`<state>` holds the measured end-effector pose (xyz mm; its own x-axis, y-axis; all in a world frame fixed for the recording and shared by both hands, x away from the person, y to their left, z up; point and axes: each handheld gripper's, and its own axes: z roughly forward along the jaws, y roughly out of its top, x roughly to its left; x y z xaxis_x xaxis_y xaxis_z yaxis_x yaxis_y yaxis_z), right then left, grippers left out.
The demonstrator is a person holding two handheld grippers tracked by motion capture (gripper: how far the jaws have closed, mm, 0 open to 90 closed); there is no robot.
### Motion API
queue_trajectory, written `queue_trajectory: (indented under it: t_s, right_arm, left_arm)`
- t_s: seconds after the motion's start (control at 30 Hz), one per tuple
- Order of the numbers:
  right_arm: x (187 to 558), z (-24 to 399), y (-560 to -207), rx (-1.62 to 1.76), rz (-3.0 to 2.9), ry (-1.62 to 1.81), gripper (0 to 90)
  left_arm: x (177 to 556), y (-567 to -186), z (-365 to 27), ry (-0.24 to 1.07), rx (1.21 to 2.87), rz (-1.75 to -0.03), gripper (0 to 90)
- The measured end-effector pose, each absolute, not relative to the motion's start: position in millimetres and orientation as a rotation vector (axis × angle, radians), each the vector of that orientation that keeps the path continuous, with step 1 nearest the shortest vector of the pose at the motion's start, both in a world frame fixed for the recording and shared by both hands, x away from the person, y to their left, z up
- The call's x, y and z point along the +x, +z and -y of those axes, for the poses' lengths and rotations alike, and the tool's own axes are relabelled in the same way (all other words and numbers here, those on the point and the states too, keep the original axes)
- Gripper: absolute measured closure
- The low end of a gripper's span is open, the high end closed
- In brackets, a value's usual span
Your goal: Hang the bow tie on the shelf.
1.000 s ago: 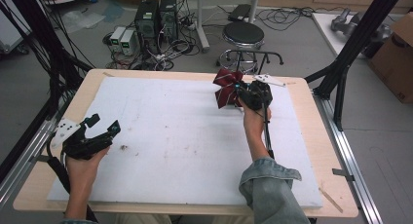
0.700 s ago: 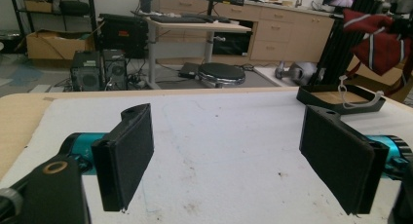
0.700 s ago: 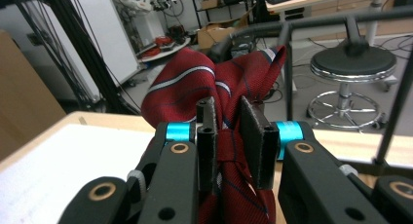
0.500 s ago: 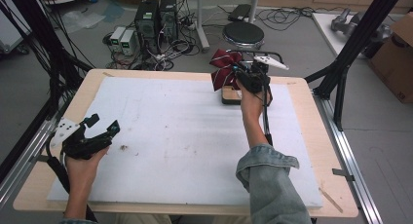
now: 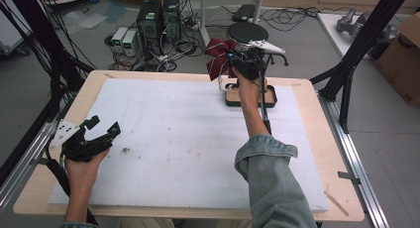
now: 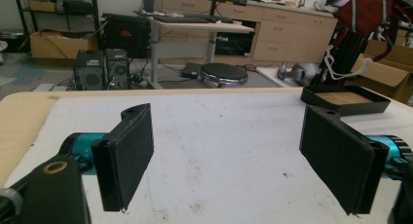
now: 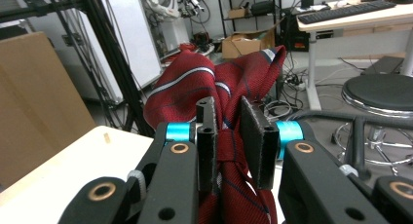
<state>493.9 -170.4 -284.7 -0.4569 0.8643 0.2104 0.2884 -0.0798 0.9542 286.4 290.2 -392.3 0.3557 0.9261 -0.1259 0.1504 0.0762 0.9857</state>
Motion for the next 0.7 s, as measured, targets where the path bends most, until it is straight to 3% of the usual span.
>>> queue_trajectory:
  t_s: [0.37,0.7]
  right_arm:
    - [523,172,-288,1.289,-1.667,1.360,77.1]
    - [526,171,-297,1.321,-1.679,1.306,76.1]
  left_arm:
    - [288,-395,-296,0.788,1.374,-1.082,20.3]
    - [289,-396,-293,0.780,1.388,-1.078,20.3]
